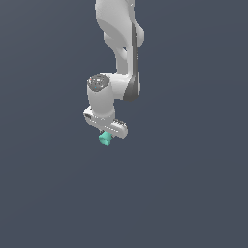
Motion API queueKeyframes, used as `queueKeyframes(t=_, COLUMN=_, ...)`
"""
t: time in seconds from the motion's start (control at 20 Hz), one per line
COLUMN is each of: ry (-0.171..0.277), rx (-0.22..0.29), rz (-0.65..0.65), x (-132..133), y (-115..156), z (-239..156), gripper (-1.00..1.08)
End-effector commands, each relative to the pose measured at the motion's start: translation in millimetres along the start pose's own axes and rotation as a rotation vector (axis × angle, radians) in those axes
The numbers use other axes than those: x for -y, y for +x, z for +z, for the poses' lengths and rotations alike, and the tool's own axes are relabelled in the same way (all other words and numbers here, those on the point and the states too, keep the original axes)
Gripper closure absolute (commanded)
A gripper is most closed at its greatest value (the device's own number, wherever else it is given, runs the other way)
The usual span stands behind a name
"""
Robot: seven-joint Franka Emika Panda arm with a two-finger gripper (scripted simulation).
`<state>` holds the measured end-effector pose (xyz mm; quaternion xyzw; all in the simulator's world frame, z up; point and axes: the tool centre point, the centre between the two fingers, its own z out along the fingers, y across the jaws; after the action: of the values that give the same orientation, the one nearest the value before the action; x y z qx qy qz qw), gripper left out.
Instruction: Pick up the object and move it to a goal position.
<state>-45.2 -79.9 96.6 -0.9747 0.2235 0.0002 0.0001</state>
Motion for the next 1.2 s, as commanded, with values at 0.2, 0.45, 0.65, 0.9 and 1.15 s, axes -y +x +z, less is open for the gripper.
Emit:
queueKeyframes(t=0.2, ry=0.0, rx=-0.001, rz=0.001, x=-20, y=15, z=-54, gripper=1.08)
queueKeyframes(t=0.45, ry=0.001, rx=-0.001, rz=0.001, x=-38, y=29, z=-105, gripper=1.08)
queueKeyframes(t=0.65, ry=0.001, rx=-0.001, rz=0.001, x=-53, y=41, z=-147, gripper=1.08)
queueKeyframes(t=0.9, ry=0.001, rx=-0.001, rz=0.001, x=-71, y=56, z=-197, gripper=1.08)
queueKeyframes(t=1.15, ry=0.0, rx=-0.001, rz=0.001, x=-87, y=71, z=-244, gripper=1.08)
